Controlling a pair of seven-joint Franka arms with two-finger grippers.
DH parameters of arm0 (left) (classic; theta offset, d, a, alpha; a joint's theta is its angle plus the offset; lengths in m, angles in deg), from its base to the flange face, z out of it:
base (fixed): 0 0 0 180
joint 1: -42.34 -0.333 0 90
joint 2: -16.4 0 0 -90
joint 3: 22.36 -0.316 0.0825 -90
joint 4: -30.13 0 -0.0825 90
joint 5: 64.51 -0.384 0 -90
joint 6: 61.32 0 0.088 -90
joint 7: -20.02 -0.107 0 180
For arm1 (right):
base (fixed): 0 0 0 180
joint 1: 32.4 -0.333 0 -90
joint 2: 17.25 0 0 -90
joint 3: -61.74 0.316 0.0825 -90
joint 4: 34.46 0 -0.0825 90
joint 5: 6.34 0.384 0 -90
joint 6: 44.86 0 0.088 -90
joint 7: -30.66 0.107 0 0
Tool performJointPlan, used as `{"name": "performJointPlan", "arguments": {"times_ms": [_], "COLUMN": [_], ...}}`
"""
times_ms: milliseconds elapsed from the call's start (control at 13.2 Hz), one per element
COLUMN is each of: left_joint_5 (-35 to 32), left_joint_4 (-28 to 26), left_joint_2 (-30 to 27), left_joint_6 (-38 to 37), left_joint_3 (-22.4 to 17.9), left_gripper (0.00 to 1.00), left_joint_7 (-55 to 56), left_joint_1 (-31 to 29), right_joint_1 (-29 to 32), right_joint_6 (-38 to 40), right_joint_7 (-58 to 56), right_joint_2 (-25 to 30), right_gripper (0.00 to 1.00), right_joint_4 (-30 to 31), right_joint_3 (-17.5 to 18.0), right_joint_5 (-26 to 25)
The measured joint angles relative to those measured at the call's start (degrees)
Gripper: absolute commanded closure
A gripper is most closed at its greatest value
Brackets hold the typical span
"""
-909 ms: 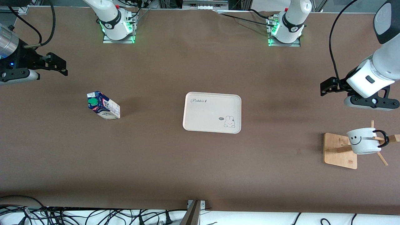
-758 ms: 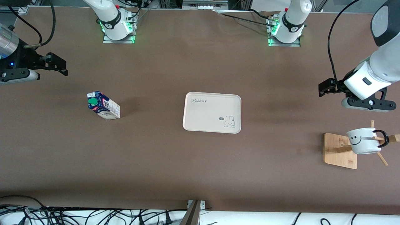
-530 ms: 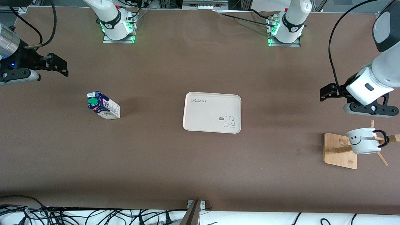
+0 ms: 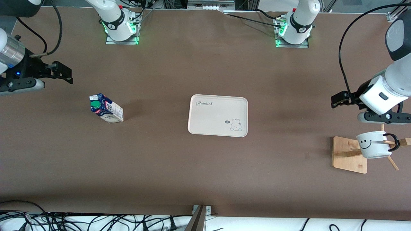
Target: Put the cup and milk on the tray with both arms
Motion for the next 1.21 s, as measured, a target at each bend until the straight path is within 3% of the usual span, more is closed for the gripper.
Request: {"name": "performJointPlan", "arguments": {"times_ms": [303, 455, 985, 1212], "left_joint_5": [-2.50, -3.61, -3.73, -3.73], "left_joint_4": [-0.95, -4.10, -33.98, -40.15], "left_joint_2": [-0.03, -0.59, -12.22, -12.56], "left_joint_6": [1.51, 8.49, 47.96, 59.14], "left_joint_3": [0.01, -0.15, -0.14, -0.06], "left_gripper": [0.00, 0.00, 0.00, 0.00], "left_joint_7": [9.92, 13.78, 18.32, 16.39], "left_joint_1": [-0.05, -0.65, -5.55, -8.19], "right_joint_1": [-0.02, -0.15, -0.35, -0.35], "right_joint_6": [0.05, -2.52, -21.22, -24.98], "right_joint_7": [0.00, 0.00, 0.02, 0.02], "right_joint_2": [-8.72, -11.46, -7.30, -5.73], "right_gripper": [0.00, 0.00, 0.00, 0.01], "right_joint_4": [0.77, 1.88, 18.25, 23.68], "right_joint_3": [0.00, 0.01, 0.00, -0.01], "right_joint_5": [-0.02, -0.01, 0.02, 0.02]}}
